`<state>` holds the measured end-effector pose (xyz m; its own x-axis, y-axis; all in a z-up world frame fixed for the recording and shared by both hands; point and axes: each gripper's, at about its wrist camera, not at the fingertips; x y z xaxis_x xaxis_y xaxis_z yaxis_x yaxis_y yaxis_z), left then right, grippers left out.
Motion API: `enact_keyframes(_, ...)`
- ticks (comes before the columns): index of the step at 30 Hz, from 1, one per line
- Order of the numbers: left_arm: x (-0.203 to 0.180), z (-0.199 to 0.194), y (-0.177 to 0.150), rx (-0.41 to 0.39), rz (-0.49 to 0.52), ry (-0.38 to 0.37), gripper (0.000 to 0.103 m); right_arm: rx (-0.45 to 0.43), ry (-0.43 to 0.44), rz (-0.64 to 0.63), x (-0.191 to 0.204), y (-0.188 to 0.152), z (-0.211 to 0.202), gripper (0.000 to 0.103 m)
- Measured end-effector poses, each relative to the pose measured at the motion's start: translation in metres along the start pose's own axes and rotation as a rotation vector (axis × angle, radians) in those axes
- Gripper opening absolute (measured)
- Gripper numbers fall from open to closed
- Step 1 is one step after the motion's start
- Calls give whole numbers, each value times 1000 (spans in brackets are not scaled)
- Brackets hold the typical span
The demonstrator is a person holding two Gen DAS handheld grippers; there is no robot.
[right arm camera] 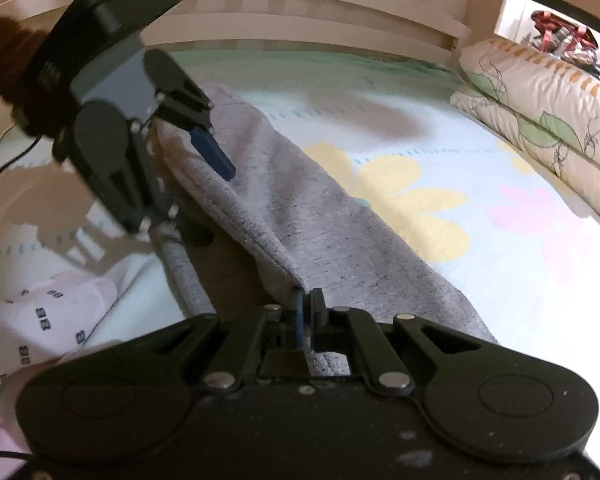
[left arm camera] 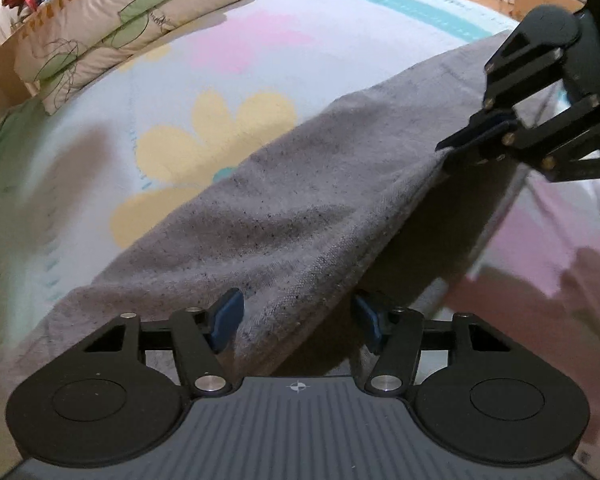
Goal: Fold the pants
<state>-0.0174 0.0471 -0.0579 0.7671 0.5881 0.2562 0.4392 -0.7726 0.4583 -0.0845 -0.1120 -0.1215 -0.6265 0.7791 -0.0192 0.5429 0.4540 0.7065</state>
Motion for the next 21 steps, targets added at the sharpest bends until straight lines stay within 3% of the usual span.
enact_keyframes(4,-8,-21,-5,23,39,-76,58,-9,28,3,3,-5,-11,3)
enact_keyframes(9,-18,-13,-28,76,17,-117,58,30,48,-34,13,-19,-1,3)
enact_keyframes(11,-10,-16,-31,30,-74,-135,58,53,53,-35,14,-24,8,3)
enact_keyframes(15,28,-16,-27,-79,-347,-158,59,102,66,-64,22,-41,22,4)
enact_keyframes(19,77,6,-21,-150,-670,-167,62,113,65,-110,31,-45,27,5)
enact_keyframes(21,95,27,-19,-161,-786,-182,66,121,70,-94,29,-43,26,5)
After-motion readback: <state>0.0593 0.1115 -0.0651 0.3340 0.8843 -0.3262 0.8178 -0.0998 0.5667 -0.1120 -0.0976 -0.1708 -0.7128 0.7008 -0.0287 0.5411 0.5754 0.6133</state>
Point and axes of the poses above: each gripper's, at about its wrist camera, not at the fingertips, and z roughly the way its jaws point, x to its left, y to its top, and after that the axes turned 9 degrees about z, right-handed
